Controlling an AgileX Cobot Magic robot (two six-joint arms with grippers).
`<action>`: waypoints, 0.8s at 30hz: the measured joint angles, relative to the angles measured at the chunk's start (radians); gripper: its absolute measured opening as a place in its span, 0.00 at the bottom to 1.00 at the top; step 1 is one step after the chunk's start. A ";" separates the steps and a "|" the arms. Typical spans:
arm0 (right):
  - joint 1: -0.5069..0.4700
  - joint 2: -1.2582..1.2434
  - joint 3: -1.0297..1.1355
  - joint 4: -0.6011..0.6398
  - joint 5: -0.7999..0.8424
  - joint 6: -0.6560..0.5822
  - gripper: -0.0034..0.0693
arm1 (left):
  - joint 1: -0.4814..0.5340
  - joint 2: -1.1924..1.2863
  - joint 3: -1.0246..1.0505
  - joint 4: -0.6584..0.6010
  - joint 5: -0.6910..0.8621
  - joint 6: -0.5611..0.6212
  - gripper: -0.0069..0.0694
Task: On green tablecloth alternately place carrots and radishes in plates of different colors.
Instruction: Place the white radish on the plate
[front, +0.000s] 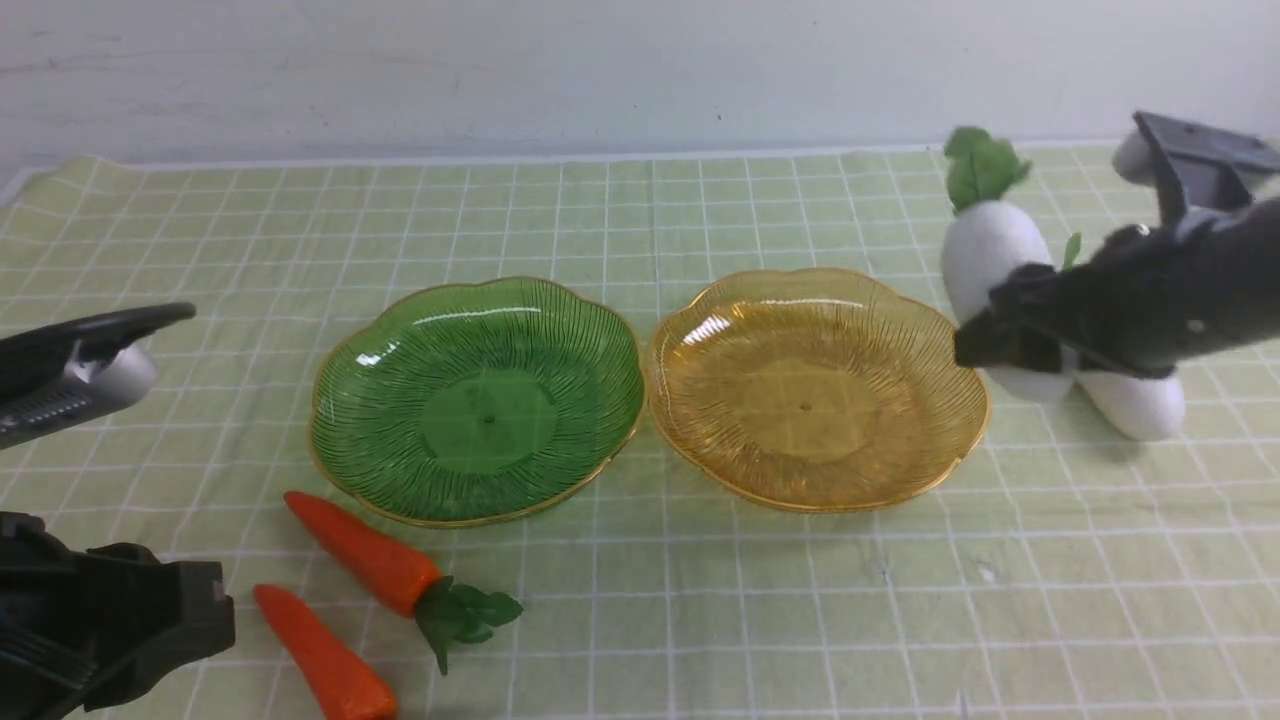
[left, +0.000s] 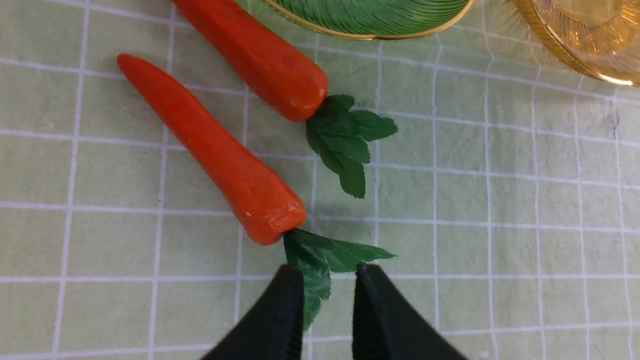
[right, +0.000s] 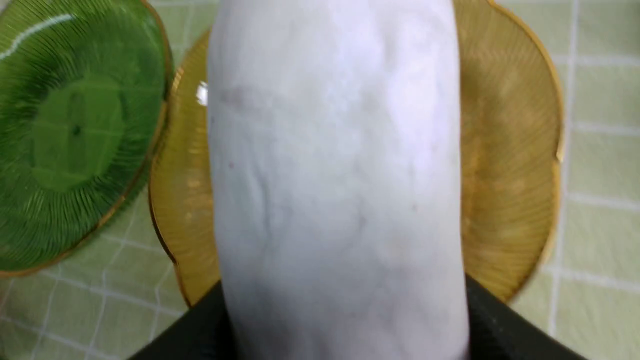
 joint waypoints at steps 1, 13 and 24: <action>0.020 0.022 -0.001 0.010 -0.045 -0.026 0.65 | 0.000 0.000 0.000 0.000 0.000 0.000 0.27; 0.125 0.201 -0.001 0.067 -0.252 -0.099 0.91 | 0.000 0.000 0.000 0.001 0.000 0.000 0.27; -0.026 0.168 -0.023 0.046 -0.236 -0.099 0.99 | 0.000 0.000 0.000 0.001 0.006 0.000 0.27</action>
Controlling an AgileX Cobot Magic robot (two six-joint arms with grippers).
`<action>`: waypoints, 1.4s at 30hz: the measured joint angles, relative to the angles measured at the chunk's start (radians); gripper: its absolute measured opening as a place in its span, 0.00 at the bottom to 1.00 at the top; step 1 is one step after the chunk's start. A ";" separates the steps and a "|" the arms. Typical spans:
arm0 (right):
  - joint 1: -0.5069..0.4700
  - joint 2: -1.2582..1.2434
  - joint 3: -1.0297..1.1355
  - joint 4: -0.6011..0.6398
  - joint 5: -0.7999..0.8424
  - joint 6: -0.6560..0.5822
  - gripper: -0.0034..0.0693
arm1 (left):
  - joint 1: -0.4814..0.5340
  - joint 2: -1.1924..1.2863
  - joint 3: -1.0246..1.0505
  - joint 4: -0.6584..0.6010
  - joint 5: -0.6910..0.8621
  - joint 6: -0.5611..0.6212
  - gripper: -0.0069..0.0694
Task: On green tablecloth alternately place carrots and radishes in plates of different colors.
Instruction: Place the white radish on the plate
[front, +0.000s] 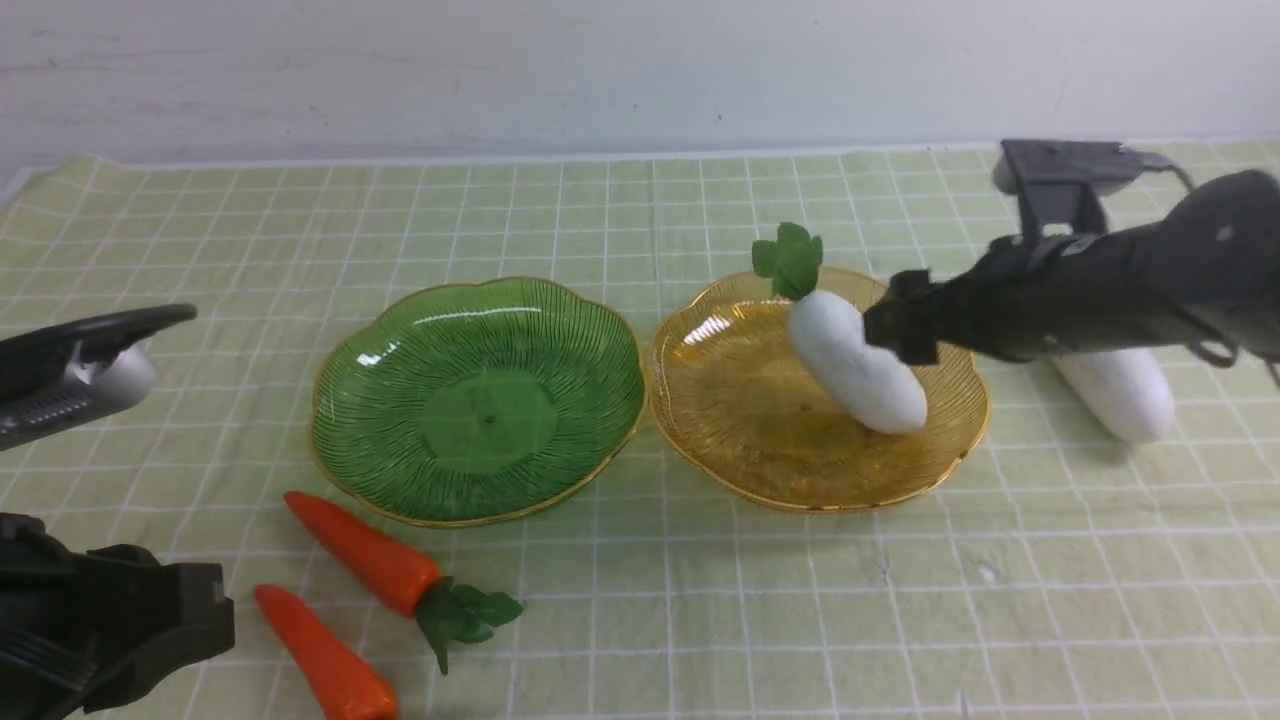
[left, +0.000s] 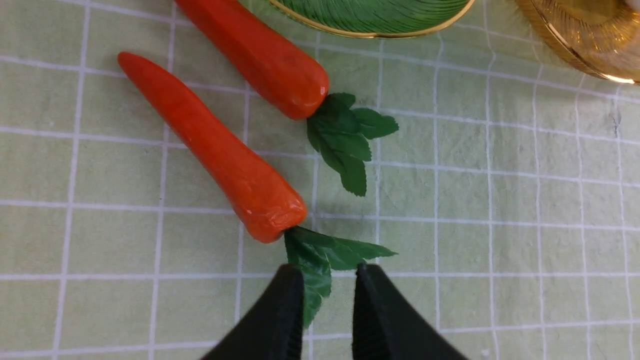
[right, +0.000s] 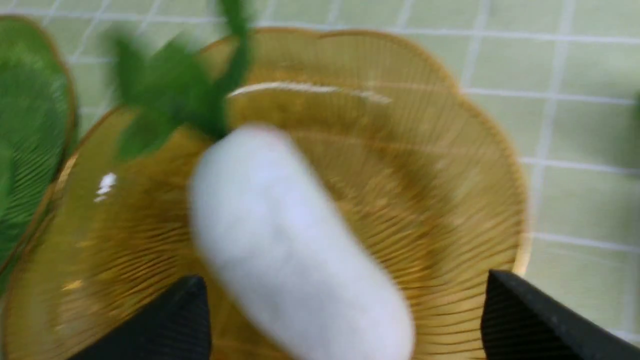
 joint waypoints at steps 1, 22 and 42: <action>-0.029 0.000 0.000 -0.003 -0.001 0.000 0.98 | 0.000 0.000 0.000 0.000 0.003 0.000 0.27; -0.245 0.218 0.000 -0.080 -0.056 -0.041 0.82 | 0.000 0.000 0.000 0.003 0.004 0.000 0.27; -0.244 -0.128 0.000 0.000 0.022 -0.045 0.65 | 0.000 0.000 0.000 0.003 0.004 0.000 0.27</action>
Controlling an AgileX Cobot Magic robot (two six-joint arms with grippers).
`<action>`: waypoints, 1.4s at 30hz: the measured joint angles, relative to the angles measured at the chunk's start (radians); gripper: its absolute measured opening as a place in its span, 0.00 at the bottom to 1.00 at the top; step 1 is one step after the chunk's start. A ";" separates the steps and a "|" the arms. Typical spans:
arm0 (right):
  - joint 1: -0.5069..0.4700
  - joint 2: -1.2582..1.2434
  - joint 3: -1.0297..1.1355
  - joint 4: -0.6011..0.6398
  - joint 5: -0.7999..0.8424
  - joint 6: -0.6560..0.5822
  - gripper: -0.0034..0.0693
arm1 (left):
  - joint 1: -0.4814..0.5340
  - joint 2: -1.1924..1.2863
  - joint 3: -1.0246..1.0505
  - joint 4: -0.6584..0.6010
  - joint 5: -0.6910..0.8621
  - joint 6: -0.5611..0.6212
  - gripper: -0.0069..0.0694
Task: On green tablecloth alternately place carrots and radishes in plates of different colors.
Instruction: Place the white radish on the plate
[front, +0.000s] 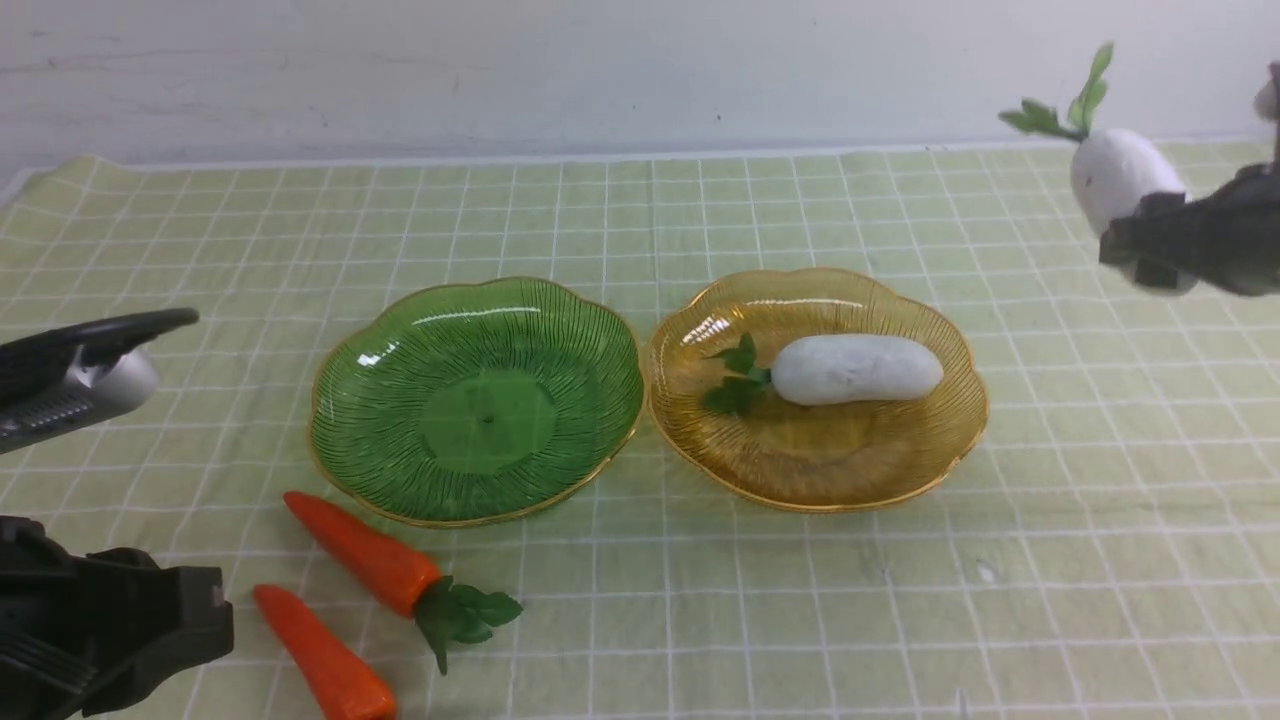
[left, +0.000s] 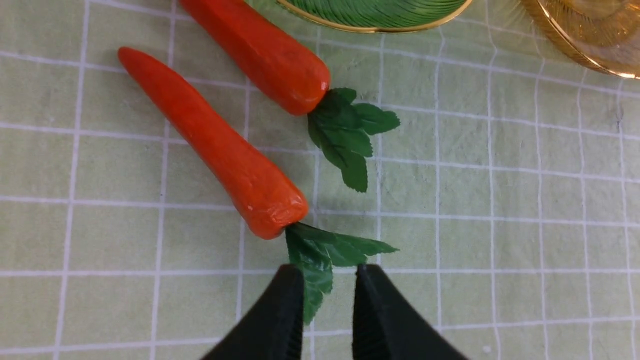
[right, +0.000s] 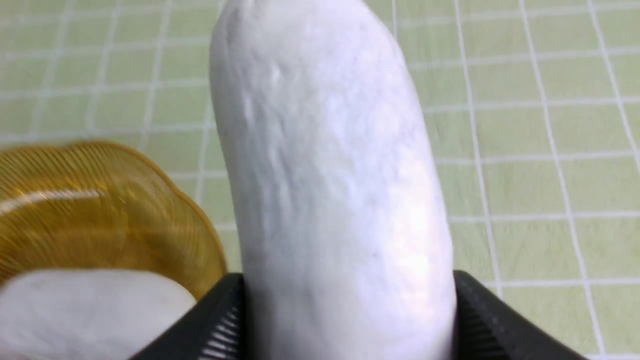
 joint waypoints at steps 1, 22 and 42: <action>0.005 -0.025 0.000 0.030 0.008 0.000 0.65 | 0.000 0.000 0.000 0.000 0.000 0.000 0.27; 0.334 0.107 0.000 0.166 0.177 -0.109 0.72 | 0.000 0.000 0.000 0.000 0.000 0.000 0.28; 0.252 -0.043 -0.108 0.052 0.757 0.031 0.61 | 0.000 0.033 0.233 0.099 -0.229 -0.244 0.58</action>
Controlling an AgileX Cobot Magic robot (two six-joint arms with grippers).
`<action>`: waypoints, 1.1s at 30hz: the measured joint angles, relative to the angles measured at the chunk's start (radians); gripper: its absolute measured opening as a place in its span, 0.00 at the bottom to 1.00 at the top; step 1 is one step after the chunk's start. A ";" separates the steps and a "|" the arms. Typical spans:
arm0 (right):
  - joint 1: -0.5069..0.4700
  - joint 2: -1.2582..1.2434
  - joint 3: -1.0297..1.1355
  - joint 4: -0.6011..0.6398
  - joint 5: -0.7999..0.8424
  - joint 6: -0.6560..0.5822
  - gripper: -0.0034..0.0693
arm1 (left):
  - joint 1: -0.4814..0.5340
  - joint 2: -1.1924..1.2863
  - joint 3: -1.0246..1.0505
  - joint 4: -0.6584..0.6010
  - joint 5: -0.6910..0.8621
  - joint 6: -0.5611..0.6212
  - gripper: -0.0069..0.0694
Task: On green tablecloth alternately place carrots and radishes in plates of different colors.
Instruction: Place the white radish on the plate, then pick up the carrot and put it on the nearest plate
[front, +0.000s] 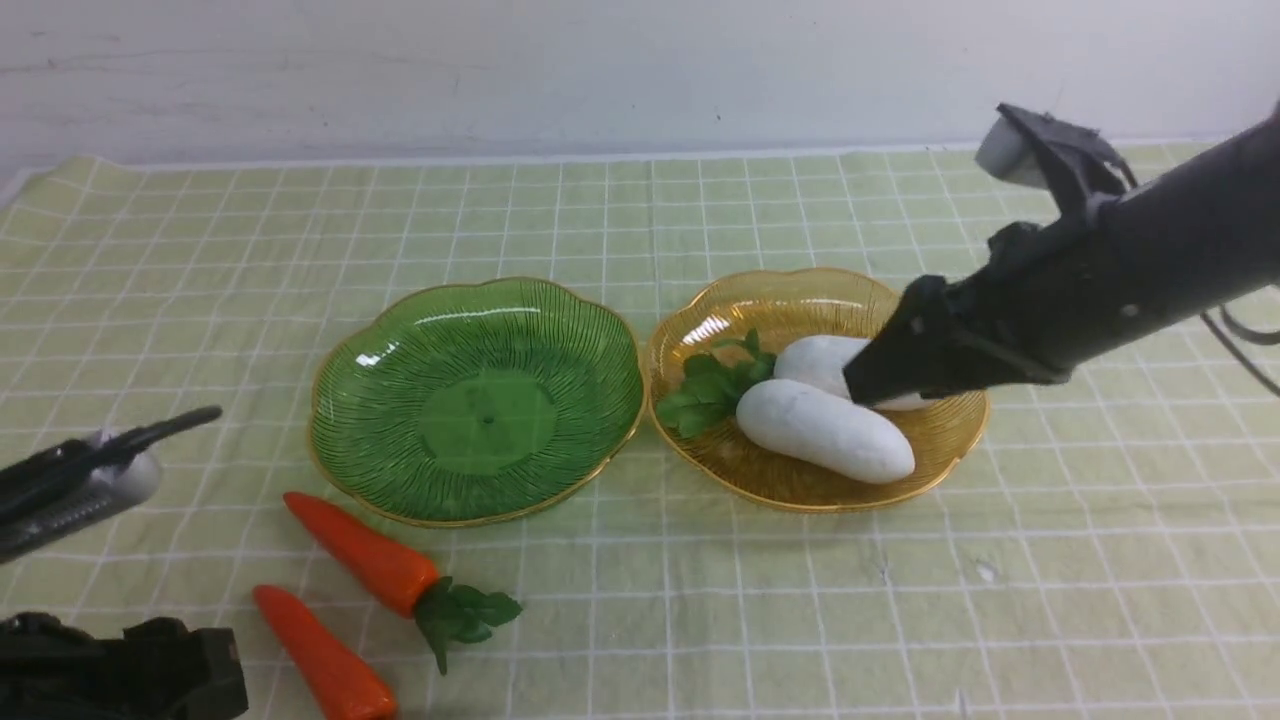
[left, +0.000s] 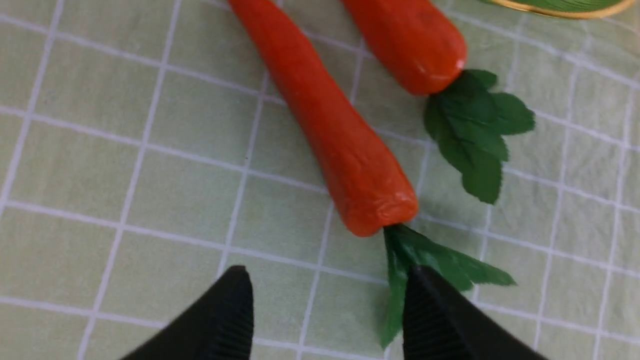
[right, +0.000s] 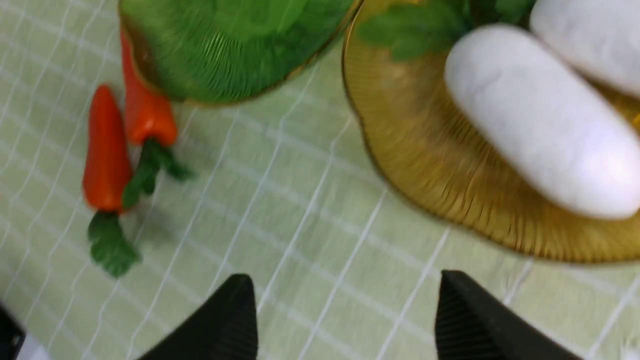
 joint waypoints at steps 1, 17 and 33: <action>-0.001 -0.003 0.000 0.000 0.009 0.000 0.60 | 0.000 0.003 0.004 0.000 -0.017 -0.008 0.58; 0.014 -0.029 0.000 -0.111 0.086 0.119 0.14 | 0.000 0.435 -0.012 -0.026 -0.373 -0.120 0.58; 0.054 -0.029 0.000 -0.158 0.088 0.142 0.14 | -0.002 0.607 -0.079 -0.126 -0.452 -0.114 0.58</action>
